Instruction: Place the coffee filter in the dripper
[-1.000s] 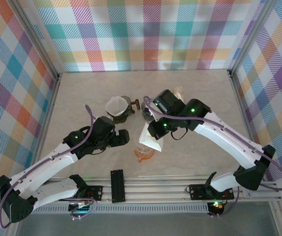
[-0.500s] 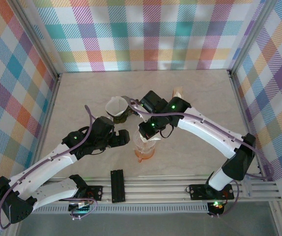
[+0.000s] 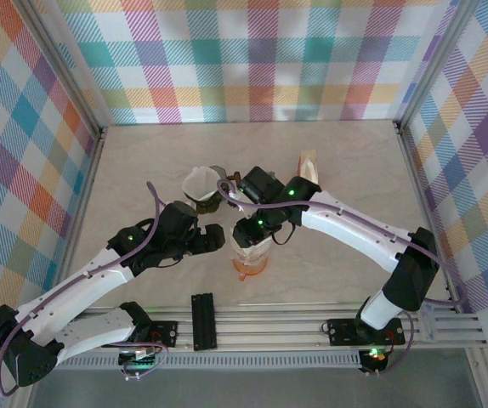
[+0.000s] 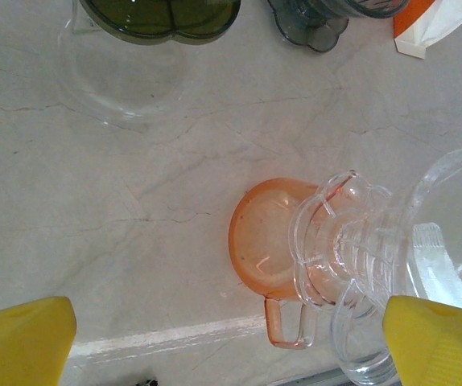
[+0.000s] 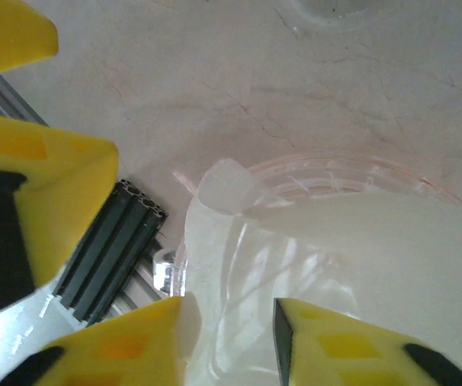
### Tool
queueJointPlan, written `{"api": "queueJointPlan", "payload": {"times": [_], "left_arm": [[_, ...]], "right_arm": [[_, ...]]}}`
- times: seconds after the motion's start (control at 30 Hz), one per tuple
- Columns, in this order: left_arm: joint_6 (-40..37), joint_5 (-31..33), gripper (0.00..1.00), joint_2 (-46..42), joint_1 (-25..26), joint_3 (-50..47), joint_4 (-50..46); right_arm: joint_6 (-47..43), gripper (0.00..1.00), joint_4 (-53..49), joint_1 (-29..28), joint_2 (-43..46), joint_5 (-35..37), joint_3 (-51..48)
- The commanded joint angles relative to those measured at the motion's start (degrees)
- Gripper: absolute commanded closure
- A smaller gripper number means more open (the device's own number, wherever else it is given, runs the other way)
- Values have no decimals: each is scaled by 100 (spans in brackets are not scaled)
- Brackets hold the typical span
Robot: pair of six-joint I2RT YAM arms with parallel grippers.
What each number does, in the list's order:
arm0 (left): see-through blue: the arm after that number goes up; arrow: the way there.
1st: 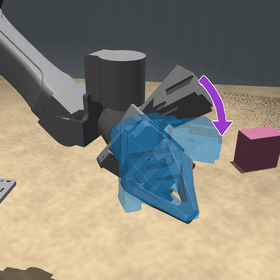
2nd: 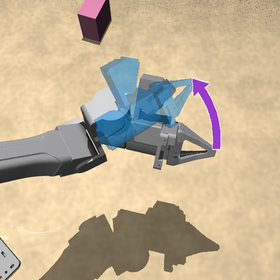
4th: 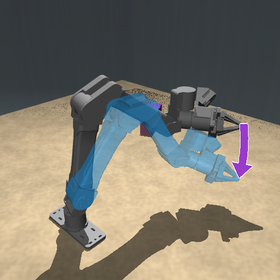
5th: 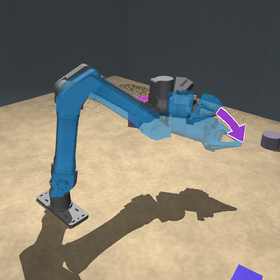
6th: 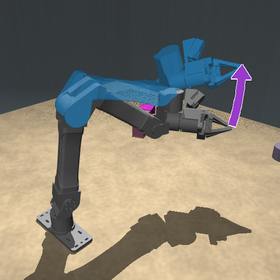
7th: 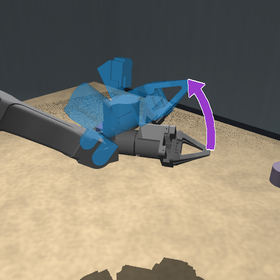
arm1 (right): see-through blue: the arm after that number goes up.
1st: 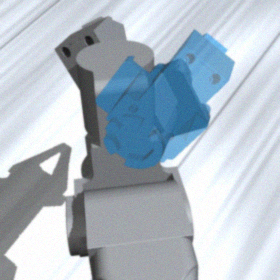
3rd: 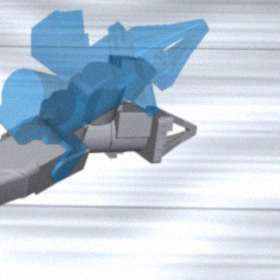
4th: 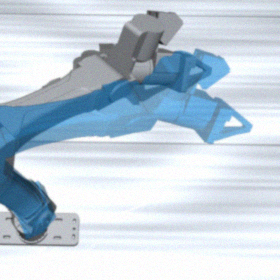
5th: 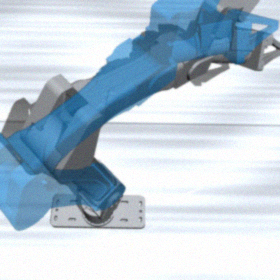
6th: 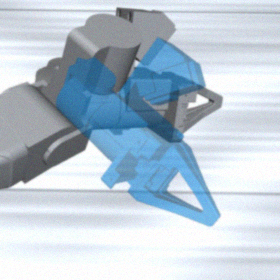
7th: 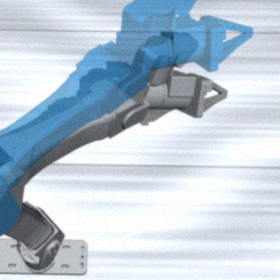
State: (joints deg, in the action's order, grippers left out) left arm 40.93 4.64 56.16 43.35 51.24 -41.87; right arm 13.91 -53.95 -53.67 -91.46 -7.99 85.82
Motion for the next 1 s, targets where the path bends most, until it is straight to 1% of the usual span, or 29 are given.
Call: {"api": "queueJointPlan", "payload": {"times": [0.0,0.17,0.23,0.4,0.5,0.6,0.77,0.87,0.97], "left_arm": [[30,-82,2,-51,-22,109,-45],[39,-75,2,-74,-27,183,-67],[45,-114,2,-81,-33,227,-54],[-29,-260,2,-36,-29,390,125],[-117,-434,4,120,-35,532,353],[-224,-700,14,353,-29,704,607],[-343,-966,35,766,-27,822,782],[-374,-994,44,877,-25,745,801],[-369,-1027,48,928,-28,628,874]], "right_arm": [[57,56,229,-41,213,-14,-63],[123,39,297,-39,591,123,-143],[175,34,304,-41,788,283,-224],[345,28,269,-2,1305,1061,-546],[468,27,210,195,1490,1291,-796],[557,26,281,408,1625,1258,-1045],[612,25,340,557,1564,1244,-1305],[656,24,432,586,1505,1205,-1487],[683,24,516,595,1466,1180,-1614]]}}
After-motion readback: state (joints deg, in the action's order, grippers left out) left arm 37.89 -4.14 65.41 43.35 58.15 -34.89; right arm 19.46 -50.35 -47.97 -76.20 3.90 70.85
